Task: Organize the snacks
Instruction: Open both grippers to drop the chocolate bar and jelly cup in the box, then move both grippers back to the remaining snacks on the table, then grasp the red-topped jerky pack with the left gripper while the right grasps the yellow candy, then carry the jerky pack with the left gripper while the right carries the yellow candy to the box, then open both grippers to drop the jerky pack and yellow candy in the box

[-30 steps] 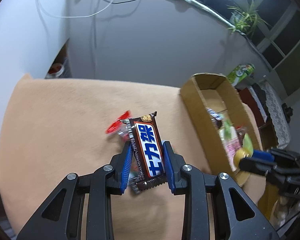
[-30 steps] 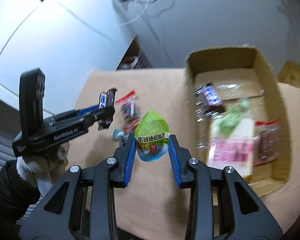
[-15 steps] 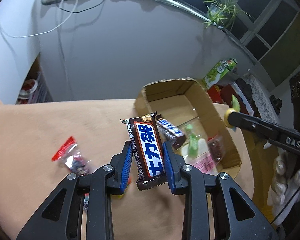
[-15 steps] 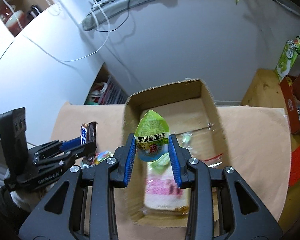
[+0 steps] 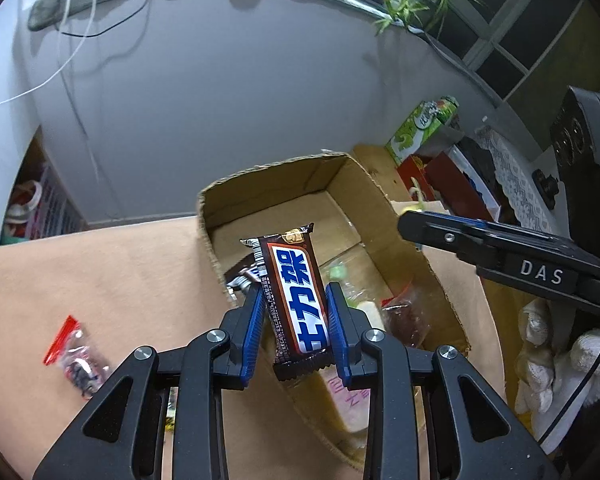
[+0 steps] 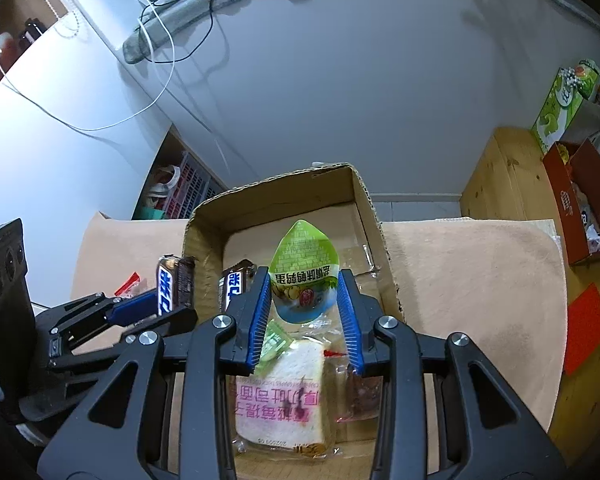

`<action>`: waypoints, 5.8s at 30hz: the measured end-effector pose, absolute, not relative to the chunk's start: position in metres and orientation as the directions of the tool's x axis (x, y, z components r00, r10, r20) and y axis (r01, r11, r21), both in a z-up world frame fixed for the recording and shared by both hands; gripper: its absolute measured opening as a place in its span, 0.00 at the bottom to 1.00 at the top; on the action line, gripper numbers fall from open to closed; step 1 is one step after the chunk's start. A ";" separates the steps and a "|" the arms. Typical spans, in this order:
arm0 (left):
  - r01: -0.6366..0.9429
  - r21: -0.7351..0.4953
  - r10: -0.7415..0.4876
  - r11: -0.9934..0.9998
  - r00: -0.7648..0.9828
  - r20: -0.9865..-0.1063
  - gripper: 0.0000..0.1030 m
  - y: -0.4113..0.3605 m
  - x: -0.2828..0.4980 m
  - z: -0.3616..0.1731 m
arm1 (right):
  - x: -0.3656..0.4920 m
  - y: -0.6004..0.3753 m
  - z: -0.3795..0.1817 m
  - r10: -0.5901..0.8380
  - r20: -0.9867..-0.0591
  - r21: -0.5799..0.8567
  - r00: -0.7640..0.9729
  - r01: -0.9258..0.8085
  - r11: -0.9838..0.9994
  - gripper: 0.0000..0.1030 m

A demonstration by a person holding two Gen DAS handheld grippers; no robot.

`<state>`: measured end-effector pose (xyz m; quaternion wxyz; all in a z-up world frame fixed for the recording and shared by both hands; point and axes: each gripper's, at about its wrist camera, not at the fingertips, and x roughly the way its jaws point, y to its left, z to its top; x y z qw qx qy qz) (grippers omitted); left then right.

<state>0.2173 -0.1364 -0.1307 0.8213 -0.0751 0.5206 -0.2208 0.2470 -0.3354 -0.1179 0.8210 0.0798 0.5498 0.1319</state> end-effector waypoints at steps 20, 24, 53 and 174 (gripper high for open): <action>0.285 -0.350 -0.436 0.892 0.345 -0.831 0.41 -0.146 0.219 -0.136 | 0.252 -0.341 -0.118 0.274 -0.883 0.252 0.380 -0.108 0.962 0.65; 0.285 -0.348 -0.435 0.893 0.349 -0.830 0.41 -0.144 0.217 -0.134 | 0.248 -0.336 -0.113 0.276 -0.882 0.250 0.382 -0.115 0.961 0.65; 0.026 -0.357 -0.331 0.934 0.448 -0.831 0.41 0.029 0.173 -0.125 | 0.158 -0.218 -0.089 0.490 -0.828 0.369 0.273 -0.392 0.843 0.65; 0.266 -0.444 -0.514 0.856 0.329 -0.792 0.33 -0.135 0.238 -0.131 | 0.149 -0.374 -0.106 0.288 -0.892 0.301 0.347 -0.017 0.953 0.12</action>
